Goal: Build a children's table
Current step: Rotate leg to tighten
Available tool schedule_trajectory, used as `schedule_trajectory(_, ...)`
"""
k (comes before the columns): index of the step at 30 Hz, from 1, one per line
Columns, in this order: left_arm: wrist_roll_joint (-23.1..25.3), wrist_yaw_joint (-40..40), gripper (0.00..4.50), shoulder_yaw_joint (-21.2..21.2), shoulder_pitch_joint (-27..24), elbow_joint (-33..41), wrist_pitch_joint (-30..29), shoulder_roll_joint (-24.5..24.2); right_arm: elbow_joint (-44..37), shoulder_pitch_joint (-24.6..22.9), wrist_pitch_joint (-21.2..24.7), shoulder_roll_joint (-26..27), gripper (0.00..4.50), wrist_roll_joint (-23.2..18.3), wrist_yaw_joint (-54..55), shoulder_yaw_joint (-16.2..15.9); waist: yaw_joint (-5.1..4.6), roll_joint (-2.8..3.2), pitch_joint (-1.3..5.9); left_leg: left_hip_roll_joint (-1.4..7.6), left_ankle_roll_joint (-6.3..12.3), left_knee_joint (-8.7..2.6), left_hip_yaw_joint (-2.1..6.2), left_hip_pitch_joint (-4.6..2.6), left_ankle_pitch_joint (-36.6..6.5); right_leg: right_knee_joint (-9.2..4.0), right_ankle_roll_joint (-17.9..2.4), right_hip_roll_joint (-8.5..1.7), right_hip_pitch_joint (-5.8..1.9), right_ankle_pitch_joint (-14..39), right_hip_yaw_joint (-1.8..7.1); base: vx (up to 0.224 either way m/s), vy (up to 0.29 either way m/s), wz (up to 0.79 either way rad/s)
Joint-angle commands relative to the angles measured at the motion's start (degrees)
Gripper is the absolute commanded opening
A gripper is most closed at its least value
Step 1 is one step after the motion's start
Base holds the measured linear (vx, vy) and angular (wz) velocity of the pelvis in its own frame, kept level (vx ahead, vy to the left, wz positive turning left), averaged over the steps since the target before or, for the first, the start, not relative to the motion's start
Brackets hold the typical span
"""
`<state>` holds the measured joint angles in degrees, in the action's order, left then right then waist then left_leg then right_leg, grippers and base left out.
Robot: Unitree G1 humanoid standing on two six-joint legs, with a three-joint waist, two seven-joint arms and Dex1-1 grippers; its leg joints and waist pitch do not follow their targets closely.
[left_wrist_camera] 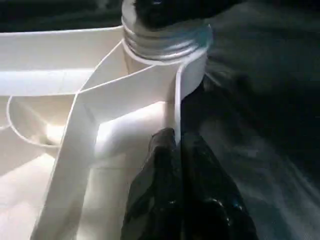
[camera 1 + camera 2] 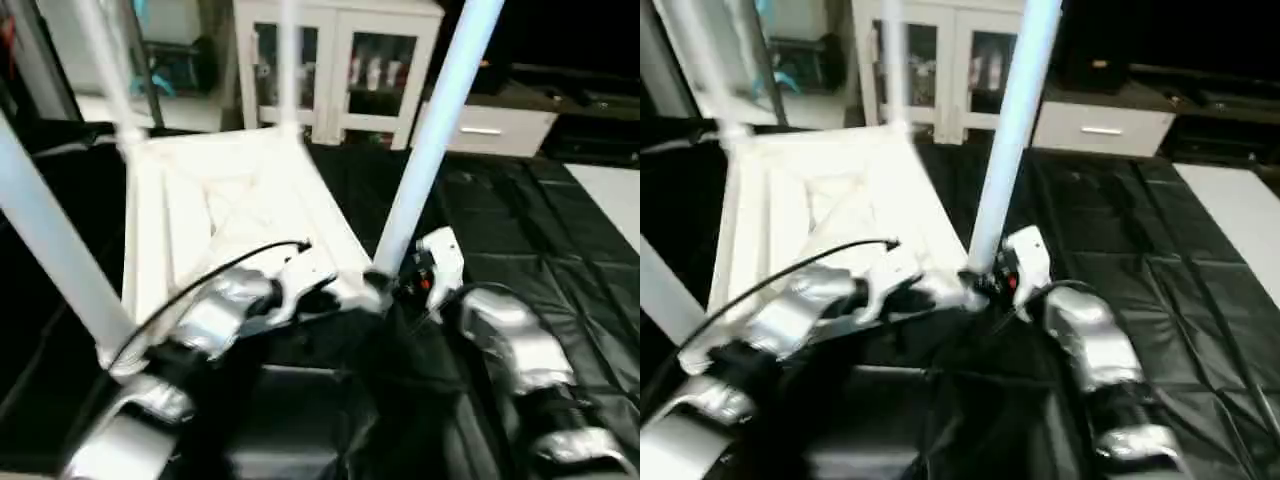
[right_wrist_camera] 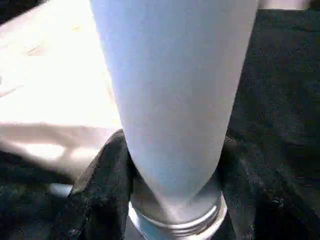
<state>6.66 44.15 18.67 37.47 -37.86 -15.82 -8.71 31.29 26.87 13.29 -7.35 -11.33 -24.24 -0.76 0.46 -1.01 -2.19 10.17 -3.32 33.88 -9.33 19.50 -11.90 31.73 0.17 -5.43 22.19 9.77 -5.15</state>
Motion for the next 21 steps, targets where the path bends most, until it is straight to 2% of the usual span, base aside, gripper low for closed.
schedule_trajectory(1,1.20,-7.54,0.00,-0.60,0.74,-3.64,-0.14,2.74,6.41,0.35,0.02,3.81,2.06,-0.20,11.43,3.03,-1.22,1.06,1.69,2.44,-1.77,-5.12,2.34,-1.08,-33.06,-7.08,-1.93,-2.85,-1.21,38.38,-1.30,0.000,0.000,0.00)
schedule_trajectory(2,2.00,-10.79,0.00,-1.03,1.57,-5.53,0.84,4.08,8.40,1.40,-1.49,6.25,2.06,0.02,16.18,4.08,-1.63,1.97,1.66,2.83,-2.06,-5.50,2.72,-1.33,-35.63,-6.90,-2.08,-2.73,-1.65,36.08,-1.93,0.000,0.000,0.00)
schedule_trajectory(3,2.57,-12.67,0.00,-1.18,2.13,-6.78,1.70,5.00,9.78,2.18,-2.37,7.93,2.06,0.26,18.79,4.43,-1.91,2.88,1.23,5.32,-3.22,-9.54,3.58,0.94,-45.50,-1.19,-4.20,-1.52,-4.98,21.73,-2.11,0.000,0.000,0.00)
schedule_trajectory(4,2.99,-14.93,0.00,-1.46,2.66,-7.88,2.65,6.04,11.04,2.96,-3.28,9.40,2.06,1.39,20.52,3.74,-0.72,3.56,0.64,6.50,-3.60,-12.34,2.92,2.75,-49.88,3.87,-5.17,-0.92,-6.26,16.03,-1.82,-0.085,0.014,0.02)
schedule_trajectory(5,3.06,-16.72,0.00,-1.71,3.32,-8.69,3.38,7.10,12.43,3.91,-4.75,11.09,2.06,2.12,21.07,3.03,1.22,1.90,1.00,6.31,-1.23,-12.62,0.66,0.93,-48.54,5.95,-4.53,-0.71,-3.97,10.31,0.66,-0.028,-0.076,0.23)
schedule_trajectory(6,3.07,-17.90,0.00,-1.89,3.75,-9.14,3.80,7.78,13.32,4.53,-5.76,12.17,2.05,2.61,21.29,2.56,1.20,-1.30,1.41,1.56,-2.38,-4.63,0.18,-3.75,-36.64,-3.53,-2.61,-4.16,1.76,37.11,3.10,-0.028,-0.076,0.23)
schedule_trajectory(7,2.94,-18.40,0.00,-2.07,3.95,-9.27,4.01,8.12,13.53,4.85,-6.51,12.65,2.05,2.61,21.14,2.51,1.17,-0.96,1.86,0.84,-1.59,-1.25,0.76,-3.75,-28.98,-5.21,-3.14,-6.77,2.00,46.53,3.17,0.075,-0.108,0.11)
schedule_trajectory(8,2.89,-18.59,0.00,-2.14,4.03,-9.32,4.08,8.25,13.62,4.97,-6.80,12.84,2.04,2.61,21.08,2.49,1.60,-1.57,1.79,0.74,-0.40,-0.74,0.68,-1.88,-21.76,-6.01,-2.03,-7.56,0.73,51.37,3.95,0.114,-0.036,-0.26)
schedule_trajectory(9,2.80,-18.71,0.00,-2.13,4.26,-9.44,4.20,8.31,13.55,5.28,-8.07,13.16,2.03,2.43,20.05,2.49,2.89,-1.07,3.22,1.79,0.38,-3.34,1.77,2.63,-9.33,-3.43,-1.69,-7.10,-3.67,43.24,4.29,0.114,-0.036,-0.26)
schedule_trajectory(10,2.71,-18.68,0.00,-2.16,4.35,-9.50,4.26,8.23,13.22,5.38,-8.94,13.20,2.03,2.26,18.96,2.52,2.80,-0.37,2.90,2.55,-0.25,-4.76,1.80,2.76,-6.16,-2.08,-3.72,-4.56,-2.58,28.30,3.29,0.086,-0.010,-0.25)
schedule_trajectory(11,2.58,-18.44,0.00,-2.23,4.40,-9.57,4.44,8.05,12.68,5.33,-9.96,13.05,2.03,2.33,18.38,2.50,2.90,-0.02,3.12,2.78,-0.32,-4.81,1.64,1.93,-7.49,-1.75,-5.31,-4.09,-2.13,23.04,3.09,0.000,0.000,0.00)
schedule_trajectory(12,2.59,-18.15,0.00,-2.19,4.39,-9.61,4.64,7.76,12.04,5.17,-10.88,12.68,2.03,2.69,17.87,2.19,2.65,0.17,2.69,2.60,-0.50,-5.05,1.20,1.61,-14.30,-1.73,-8.54,-3.74,-1.84,20.32,2.97,0.000,0.000,0.00)
schedule_trajectory(13,2.75,-18.00,0.00,-2.26,4.45,-10.02,5.33,7.47,11.25,4.88,-11.94,12.41,2.58,2.51,15.87,1.95,2.68,0.20,2.77,2.53,-0.38,-5.11,1.14,1.61,-15.10,-1.85,-8.84,-3.74,-2.08,20.51,2.88,0.000,0.000,0.00)
schedule_trajectory(14,2.84,-17.69,0.00,-2.31,4.46,-10.31,5.94,7.16,10.36,4.50,-12.79,11.98,2.72,2.80,14.90,1.57,2.77,0.16,2.84,2.55,-0.22,-5.14,1.10,1.51,-15.31,-2.01,-8.97,-3.82,-2.17,20.49,2.89,0.000,0.000,0.00)
schedule_trajectory(15,2.95,-16.93,0.00,-2.40,4.43,-10.68,6.87,6.77,9.31,3.93,-13.59,11.34,2.72,2.88,13.70,1.47,2.96,0.31,2.85,2.59,0.44,-5.14,0.93,1.16,-15.82,-2.34,-9.12,-3.81,-1.97,20.30,2.97,0.000,0.000,0.00)
schedule_trajectory(16,3.01,-16.40,0.00,-2.47,4.41,-10.93,7.50,6.53,8.70,3.57,-14.09,10.94,2.77,2.94,13.06,1.47,2.77,0.17,2.71,2.62,0.97,-5.35,1.02,1.63,-15.60,-2.35,-8.98,-3.81,-2.28,20.32,2.92,0.000,0.000,0.00)
schedule_trajectory(17,3.01,-16.40,0.00,-2.47,4.41,-10.93,7.50,6.53,8.70,3.57,-14.09,10.94,2.91,2.94,13.06,1.47,2.70,0.22,2.76,2.67,1.04,-5.47,1.09,1.75,-15.29,-2.35,-8.90,-3.79,-2.50,20.47,2.82,0.000,0.000,0.00)
schedule_trajectory(18,2.94,-14.61,0.00,-2.27,4.08,-10.68,8.16,5.77,6.95,2.67,-14.55,9.77,3.06,2.75,11.70,1.67,2.56,0.67,2.94,2.87,1.17,-5.46,0.99,1.63,-13.96,-2.33,-9.43,-3.71,-2.40,18.55,2.88,0.000,0.000,0.00)
schedule_trajectory(19,2.76,-12.28,0.00,-1.84,3.59,-10.08,9.18,4.89,4.78,1.70,-14.18,8.51,3.06,2.23,9.84,1.81,2.66,0.74,2.86,2.85,1.28,-5.48,0.97,1.57,-13.95,-2.46,-9.29,-3.65,-2.41,18.33,2.88,0.000,0.000,0.00)
schedule_trajectory(21,2.45,-11.13,0.00,-1.90,3.25,-9.54,8.96,4.29,2.81,0.91,-13.77,7.29,3.24,1.80,8.38,1.91,2.65,0.51,2.78,2.92,1.55,-5.44,0.69,1.59,-14.05,-2.50,-9.58,-3.62,-2.44,18.30,2.94,0.000,0.000,0.00)
